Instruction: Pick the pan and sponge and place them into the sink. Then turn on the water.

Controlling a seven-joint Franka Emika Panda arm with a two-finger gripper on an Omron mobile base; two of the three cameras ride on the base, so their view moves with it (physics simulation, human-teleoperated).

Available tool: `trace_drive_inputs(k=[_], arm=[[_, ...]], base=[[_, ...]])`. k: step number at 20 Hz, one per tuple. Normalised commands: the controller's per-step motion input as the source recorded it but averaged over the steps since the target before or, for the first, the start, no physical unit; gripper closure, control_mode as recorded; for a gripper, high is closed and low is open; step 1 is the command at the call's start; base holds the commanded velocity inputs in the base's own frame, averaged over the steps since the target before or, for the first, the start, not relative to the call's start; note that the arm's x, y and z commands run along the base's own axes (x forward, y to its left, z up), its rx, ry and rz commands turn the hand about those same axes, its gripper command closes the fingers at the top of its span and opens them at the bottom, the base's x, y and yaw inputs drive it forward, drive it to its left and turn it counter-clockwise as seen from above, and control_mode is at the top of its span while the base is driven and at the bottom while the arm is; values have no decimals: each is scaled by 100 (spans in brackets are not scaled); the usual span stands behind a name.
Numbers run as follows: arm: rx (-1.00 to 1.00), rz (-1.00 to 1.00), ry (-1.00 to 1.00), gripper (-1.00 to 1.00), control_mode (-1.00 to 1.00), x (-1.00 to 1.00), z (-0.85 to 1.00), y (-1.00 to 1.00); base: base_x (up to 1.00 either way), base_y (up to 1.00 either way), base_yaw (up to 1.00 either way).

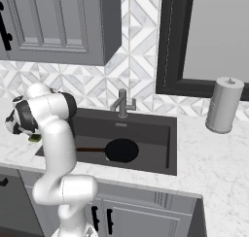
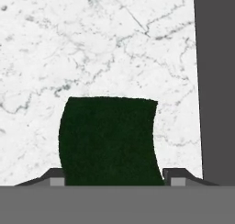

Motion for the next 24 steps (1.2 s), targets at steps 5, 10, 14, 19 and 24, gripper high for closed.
trace_drive_inputs(k=[5,10,14,19,24], arm=[[0,0,0,100,-100,0,0,0],[0,0,0,100,-100,2,9,-1],[0,0,0,100,-100,-9,42,-29],[0,0,4,100,-100,-8,36,-38],[0,0,0,100,-100,-6,15,-31]], base=[[0,0,0],[0,0,0],[0,0,0],[0,0,0],[0,0,0]])
